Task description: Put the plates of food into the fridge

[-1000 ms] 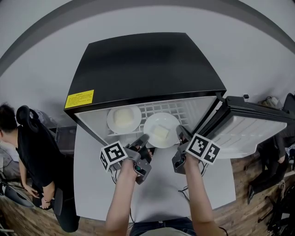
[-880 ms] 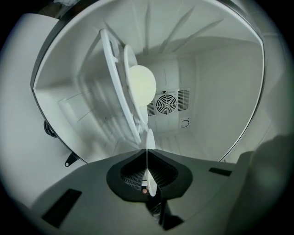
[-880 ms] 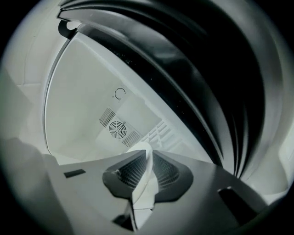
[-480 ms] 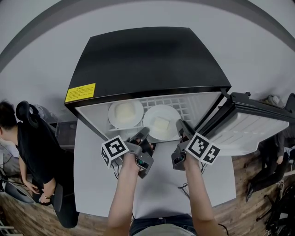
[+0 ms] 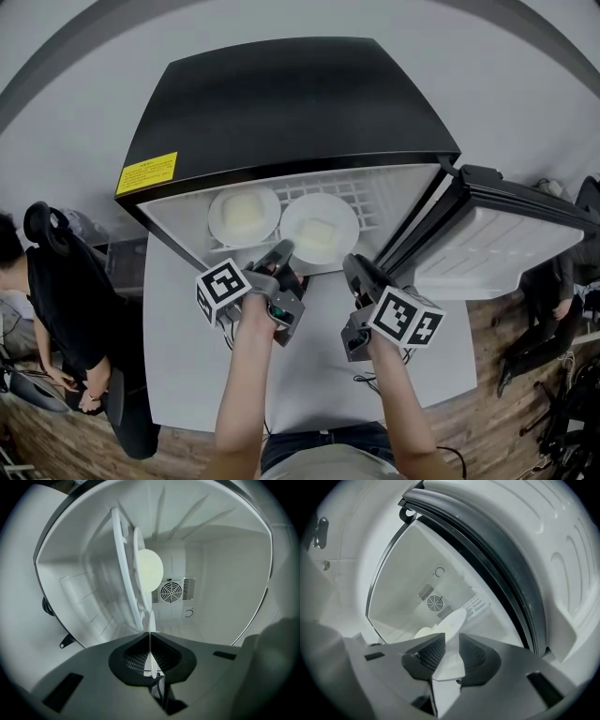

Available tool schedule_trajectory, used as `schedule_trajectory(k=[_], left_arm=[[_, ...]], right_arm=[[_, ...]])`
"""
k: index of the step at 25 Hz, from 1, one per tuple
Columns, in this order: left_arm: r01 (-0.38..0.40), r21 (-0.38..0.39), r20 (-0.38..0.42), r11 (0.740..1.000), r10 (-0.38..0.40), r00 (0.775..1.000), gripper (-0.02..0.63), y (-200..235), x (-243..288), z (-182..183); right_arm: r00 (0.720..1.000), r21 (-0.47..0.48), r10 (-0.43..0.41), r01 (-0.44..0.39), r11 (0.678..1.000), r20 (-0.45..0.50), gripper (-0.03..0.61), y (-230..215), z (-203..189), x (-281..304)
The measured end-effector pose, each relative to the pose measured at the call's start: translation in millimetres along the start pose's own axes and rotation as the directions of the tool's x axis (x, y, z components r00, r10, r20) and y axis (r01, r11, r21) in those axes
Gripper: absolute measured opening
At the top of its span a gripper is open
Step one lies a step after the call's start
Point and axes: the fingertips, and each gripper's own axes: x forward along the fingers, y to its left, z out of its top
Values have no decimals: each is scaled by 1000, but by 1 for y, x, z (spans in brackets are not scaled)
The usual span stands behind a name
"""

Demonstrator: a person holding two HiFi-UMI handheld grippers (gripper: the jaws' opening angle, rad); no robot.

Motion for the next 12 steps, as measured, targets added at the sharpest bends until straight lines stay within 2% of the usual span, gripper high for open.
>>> schedule_trajectory(k=[4, 6, 8, 12], left_arm=[[6, -9, 2, 1000, -6, 1000, 17, 0, 2, 0], [8, -9, -1, 1000, -8, 1000, 17, 0, 3, 0], [9, -15, -4, 1000, -10, 1000, 17, 0, 4, 0], [20, -32, -8, 999, -20, 1000, 17, 0, 5, 0]], right_arm=[[996, -41, 42, -45, 998, -73, 87, 12, -19, -1], [992, -83, 42, -52, 995, -120, 41, 17, -29, 3], [987, -113, 40, -58, 992, -157, 25, 21, -37, 8], [983, -114, 51, -72, 991, -178, 17, 27, -39, 16]])
